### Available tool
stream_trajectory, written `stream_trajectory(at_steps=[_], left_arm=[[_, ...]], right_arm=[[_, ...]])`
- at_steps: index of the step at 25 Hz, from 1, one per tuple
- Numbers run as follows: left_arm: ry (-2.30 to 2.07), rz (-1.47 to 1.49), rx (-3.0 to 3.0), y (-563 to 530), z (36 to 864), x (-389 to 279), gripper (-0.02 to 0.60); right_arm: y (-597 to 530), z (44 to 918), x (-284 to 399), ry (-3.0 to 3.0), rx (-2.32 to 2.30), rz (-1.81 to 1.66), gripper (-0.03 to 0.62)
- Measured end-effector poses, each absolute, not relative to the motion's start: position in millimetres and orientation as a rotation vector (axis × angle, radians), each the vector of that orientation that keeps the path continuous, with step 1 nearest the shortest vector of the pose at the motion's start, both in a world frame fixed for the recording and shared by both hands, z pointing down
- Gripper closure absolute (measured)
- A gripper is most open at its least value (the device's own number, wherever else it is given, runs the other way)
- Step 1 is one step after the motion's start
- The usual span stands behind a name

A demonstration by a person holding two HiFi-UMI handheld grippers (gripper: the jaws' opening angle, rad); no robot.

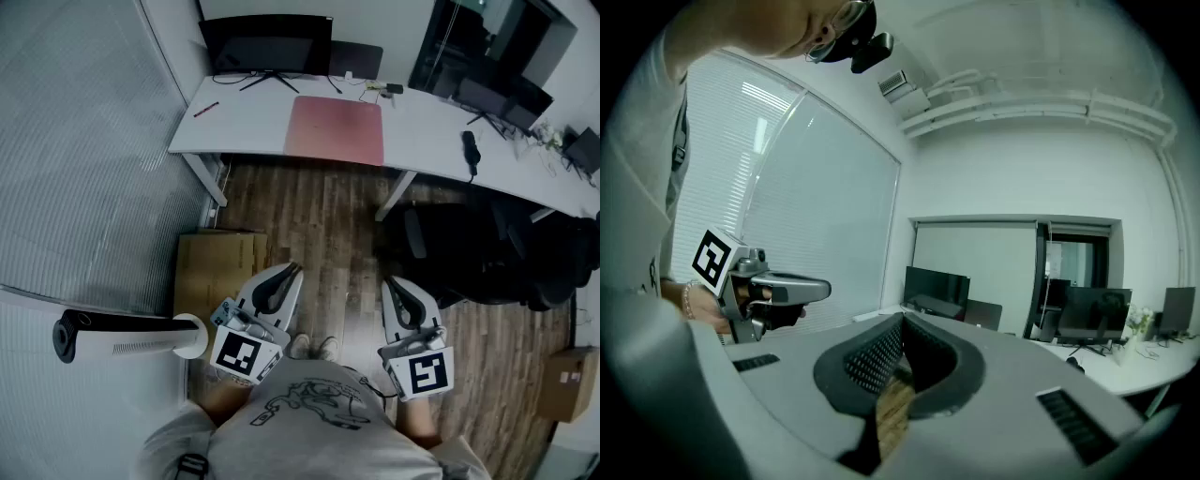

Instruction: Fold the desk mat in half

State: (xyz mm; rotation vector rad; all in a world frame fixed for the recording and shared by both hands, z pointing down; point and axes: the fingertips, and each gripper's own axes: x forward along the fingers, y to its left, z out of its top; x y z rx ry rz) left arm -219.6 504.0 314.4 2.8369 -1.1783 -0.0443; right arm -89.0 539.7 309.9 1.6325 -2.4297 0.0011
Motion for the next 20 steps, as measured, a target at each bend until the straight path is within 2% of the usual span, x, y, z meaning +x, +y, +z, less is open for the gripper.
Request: stream_trajectory(at_steps=[11,20], left_arm=[[-1.151,-0.039,2.853,497.2,318.5,-260.6,0.537],[-1.154,-0.063,2.850,472.9,321.4,-253.6,0.537]], right_arm=[[527.7,311.4,-127.3,-2.448,1.678,-0.022,0.588],[504.5,316.1,-118.2,-2.445,1.688,-0.018,0.588]])
